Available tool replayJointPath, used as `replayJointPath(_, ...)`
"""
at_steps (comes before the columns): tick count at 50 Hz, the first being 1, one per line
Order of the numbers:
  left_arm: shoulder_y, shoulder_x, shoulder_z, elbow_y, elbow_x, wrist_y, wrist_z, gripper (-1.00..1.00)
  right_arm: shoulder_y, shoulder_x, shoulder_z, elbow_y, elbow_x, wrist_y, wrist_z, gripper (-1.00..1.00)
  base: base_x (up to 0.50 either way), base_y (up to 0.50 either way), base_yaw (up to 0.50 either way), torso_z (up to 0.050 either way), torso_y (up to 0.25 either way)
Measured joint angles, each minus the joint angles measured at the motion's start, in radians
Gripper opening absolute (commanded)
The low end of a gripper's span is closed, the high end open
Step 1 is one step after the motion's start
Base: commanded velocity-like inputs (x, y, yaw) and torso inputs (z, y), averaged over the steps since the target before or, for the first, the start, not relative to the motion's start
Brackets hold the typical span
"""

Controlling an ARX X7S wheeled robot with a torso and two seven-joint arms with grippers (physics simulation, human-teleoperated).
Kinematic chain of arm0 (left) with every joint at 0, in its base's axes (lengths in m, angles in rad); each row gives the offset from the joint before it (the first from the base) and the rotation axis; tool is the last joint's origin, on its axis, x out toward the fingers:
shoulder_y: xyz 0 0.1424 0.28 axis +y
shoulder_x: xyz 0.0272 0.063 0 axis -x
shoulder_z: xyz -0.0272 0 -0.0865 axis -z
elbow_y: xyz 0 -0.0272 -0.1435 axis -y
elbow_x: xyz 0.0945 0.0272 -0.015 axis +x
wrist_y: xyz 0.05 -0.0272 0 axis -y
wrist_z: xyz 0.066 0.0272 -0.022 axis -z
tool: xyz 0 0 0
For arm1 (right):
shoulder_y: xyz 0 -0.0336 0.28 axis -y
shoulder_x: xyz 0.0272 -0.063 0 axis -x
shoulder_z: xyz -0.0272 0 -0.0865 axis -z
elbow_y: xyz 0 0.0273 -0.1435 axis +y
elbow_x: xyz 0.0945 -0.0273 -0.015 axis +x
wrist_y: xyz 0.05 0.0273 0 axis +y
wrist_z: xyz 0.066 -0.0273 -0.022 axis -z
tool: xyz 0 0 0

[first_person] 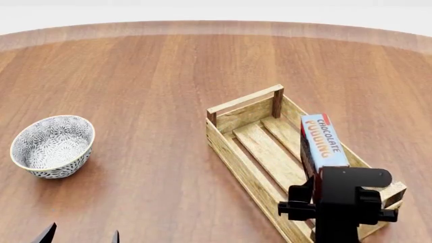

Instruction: Pick up the chocolate pudding and put it in the tray.

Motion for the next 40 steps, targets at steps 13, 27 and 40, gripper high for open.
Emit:
replayJointPath(13, -0.002, 0.001, 0.004, -0.015, -0.004, 0.011, 0.000, 1.00, 0.027, -0.021, 0.000, 0.059, -0.010, -0.010, -0.014, 1.00, 0.00, 0.00, 0.00, 0.000, 0.000)
replayJointPath(27, 0.000, 0.000, 0.007, -0.020, -0.009, 0.021, -0.003, 1.00, 0.026, -0.020, 0.010, 0.052, -0.030, -0.006, -0.011, 1.00, 0.00, 0.00, 0.00, 0.000, 0.000)
replayJointPath(40, 0.001, -0.006, 0.010, -0.010, -0.012, 0.019, -0.008, 1.00, 0.002, -0.003, 0.020, -0.001, -0.025, -0.005, 0.002, 1.00, 0.00, 0.00, 0.00, 0.000, 0.000)
